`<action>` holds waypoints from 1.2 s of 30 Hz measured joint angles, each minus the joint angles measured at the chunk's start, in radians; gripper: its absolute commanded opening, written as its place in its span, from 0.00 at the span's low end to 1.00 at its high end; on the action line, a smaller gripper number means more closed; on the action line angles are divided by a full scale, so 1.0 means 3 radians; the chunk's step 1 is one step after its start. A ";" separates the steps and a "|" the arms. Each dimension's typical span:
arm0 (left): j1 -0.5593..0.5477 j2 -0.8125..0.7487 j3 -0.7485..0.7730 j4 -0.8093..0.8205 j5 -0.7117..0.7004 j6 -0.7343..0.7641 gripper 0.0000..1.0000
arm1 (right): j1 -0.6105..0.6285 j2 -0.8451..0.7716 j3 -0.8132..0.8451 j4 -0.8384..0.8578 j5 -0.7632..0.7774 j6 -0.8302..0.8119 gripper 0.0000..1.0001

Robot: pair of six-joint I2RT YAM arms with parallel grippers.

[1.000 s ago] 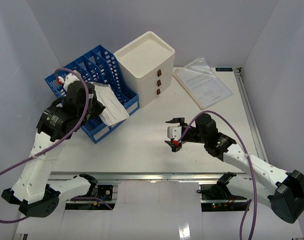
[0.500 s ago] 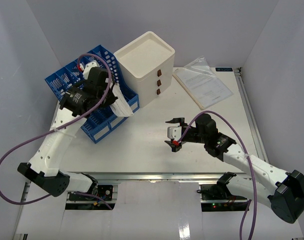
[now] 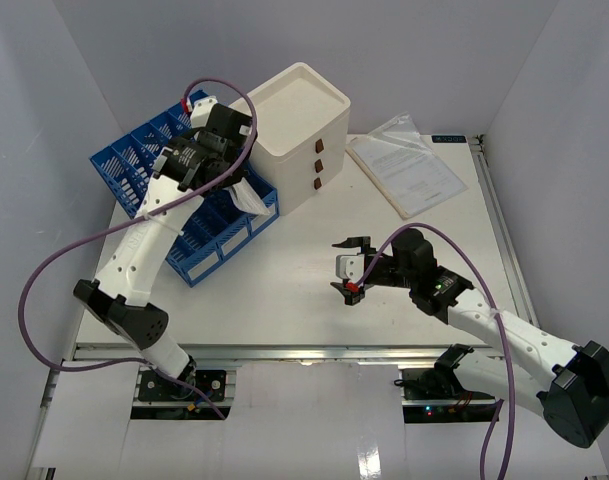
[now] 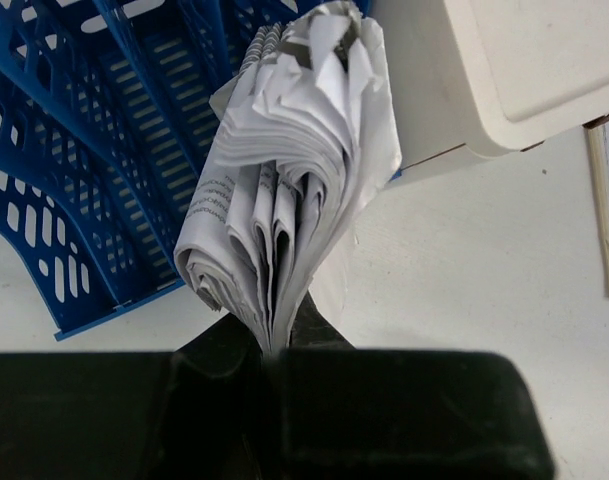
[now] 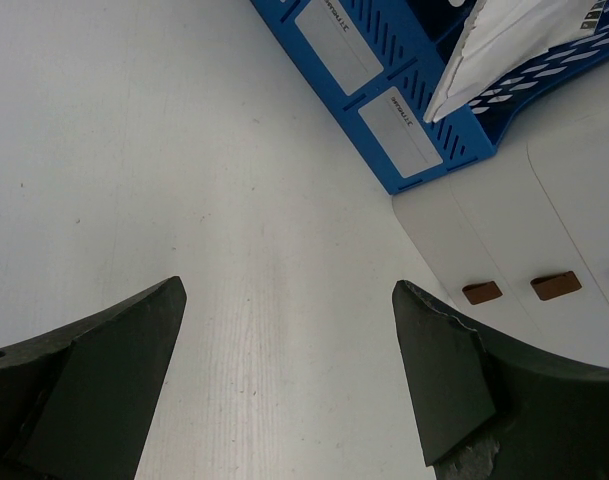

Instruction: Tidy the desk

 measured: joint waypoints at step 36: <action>0.0183 0.0446 0.0462 -0.0007 -0.0594 0.0270 0.00 | -0.0015 -0.0055 -0.0003 0.0000 -0.0022 -0.0003 0.90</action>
